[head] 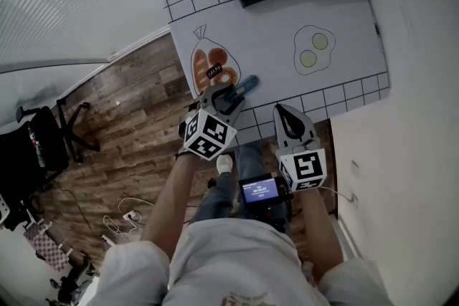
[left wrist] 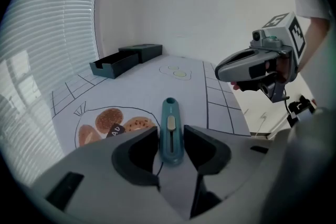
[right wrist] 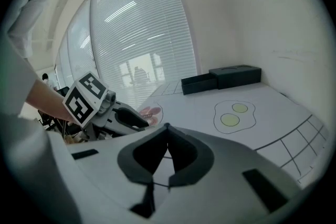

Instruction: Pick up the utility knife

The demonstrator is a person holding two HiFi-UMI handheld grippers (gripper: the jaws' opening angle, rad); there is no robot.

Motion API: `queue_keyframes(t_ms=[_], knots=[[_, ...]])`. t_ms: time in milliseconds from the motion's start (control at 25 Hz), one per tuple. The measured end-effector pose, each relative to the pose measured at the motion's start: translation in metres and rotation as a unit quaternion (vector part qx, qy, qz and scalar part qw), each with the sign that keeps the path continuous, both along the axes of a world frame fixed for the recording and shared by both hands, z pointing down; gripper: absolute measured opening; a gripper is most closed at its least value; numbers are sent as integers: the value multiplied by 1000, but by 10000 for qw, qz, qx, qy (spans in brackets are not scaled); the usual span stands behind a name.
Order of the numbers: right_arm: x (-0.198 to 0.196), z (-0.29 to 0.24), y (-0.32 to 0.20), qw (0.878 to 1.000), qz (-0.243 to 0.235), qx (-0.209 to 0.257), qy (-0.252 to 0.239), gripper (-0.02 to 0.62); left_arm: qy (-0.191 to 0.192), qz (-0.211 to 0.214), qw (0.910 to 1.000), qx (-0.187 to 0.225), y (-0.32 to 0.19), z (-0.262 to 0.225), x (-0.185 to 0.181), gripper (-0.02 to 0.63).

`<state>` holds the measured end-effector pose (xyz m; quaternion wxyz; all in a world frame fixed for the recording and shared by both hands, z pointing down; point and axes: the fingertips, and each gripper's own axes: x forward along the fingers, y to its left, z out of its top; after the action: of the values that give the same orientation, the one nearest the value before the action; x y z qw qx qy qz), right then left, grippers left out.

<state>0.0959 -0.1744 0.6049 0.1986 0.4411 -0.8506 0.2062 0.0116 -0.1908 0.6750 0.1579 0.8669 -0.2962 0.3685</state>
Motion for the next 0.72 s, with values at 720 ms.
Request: queue_keyframes(t_ms=[720], knots=[[1,-10,1,9999,72,94,63,6,57,-95,9999,37,-5,-14,-8,142]])
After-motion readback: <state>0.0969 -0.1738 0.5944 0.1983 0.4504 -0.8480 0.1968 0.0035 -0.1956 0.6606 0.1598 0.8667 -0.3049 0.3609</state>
